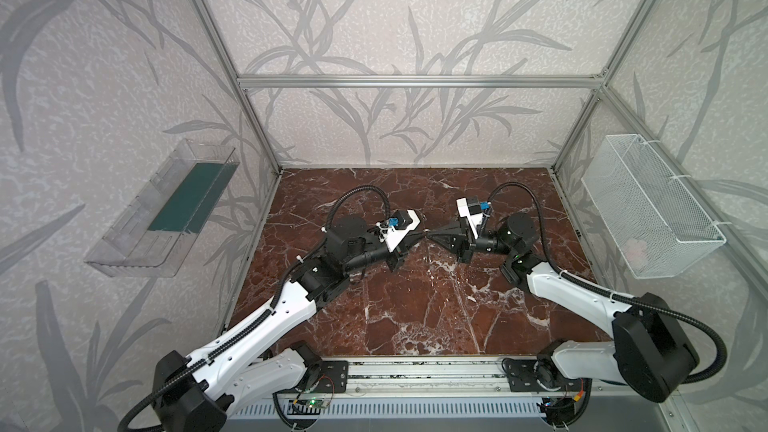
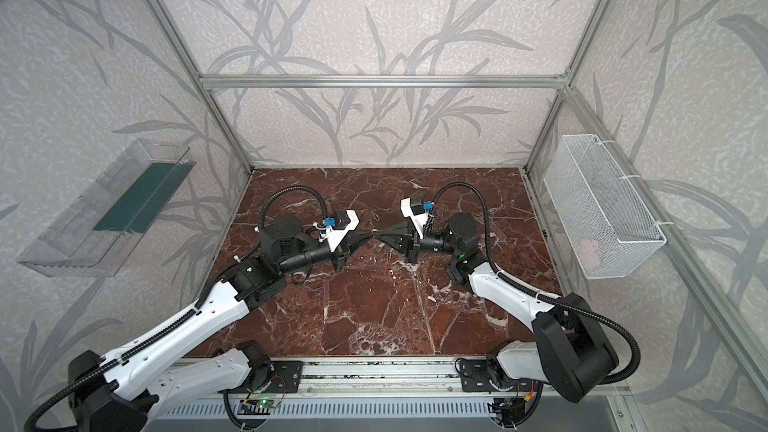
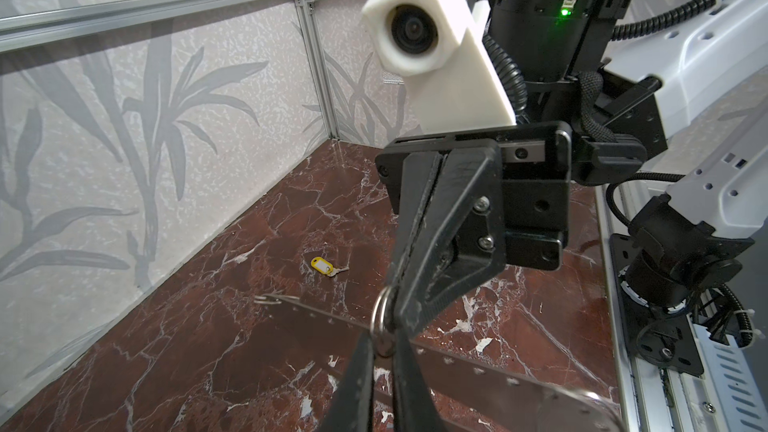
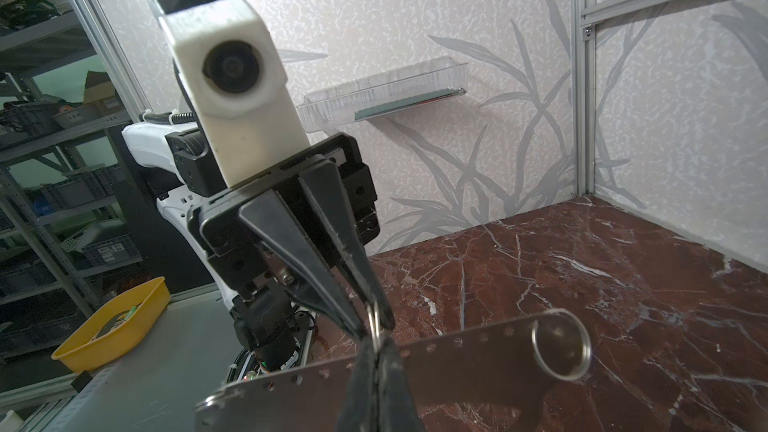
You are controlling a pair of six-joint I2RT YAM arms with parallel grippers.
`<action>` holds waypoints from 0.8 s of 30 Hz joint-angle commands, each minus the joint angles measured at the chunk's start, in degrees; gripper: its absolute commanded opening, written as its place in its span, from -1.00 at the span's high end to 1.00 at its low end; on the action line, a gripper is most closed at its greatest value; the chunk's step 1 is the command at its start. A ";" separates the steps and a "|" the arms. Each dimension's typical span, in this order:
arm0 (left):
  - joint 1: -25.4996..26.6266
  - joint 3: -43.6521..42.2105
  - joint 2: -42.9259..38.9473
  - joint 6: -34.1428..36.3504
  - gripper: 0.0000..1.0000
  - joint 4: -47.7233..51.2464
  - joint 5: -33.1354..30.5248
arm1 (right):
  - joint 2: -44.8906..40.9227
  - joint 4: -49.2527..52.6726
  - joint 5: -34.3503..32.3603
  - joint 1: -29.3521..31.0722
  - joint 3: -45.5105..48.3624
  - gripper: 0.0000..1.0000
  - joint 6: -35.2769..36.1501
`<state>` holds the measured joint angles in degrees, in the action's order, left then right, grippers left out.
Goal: Put the keys on the keyring
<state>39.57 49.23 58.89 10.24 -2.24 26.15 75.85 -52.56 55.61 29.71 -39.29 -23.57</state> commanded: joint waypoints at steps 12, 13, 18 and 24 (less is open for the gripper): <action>-0.55 0.52 0.87 -0.57 0.86 -1.72 2.10 | 1.84 -5.61 4.12 -0.10 -0.70 1.00 -2.27; -0.55 0.54 0.87 -0.57 0.86 -1.80 2.31 | 1.92 -5.80 4.24 -0.10 -0.70 1.00 -2.41; -0.63 0.68 1.35 -0.66 0.85 -2.42 2.86 | 2.28 -5.89 5.07 0.09 -0.92 1.00 -2.58; -0.70 1.19 2.37 -0.66 0.90 -2.96 3.27 | 2.28 -4.31 5.65 0.62 -1.23 1.00 -1.68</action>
<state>38.87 49.23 60.12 9.26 -2.26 28.60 77.97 -55.70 58.02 29.12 -39.27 -25.21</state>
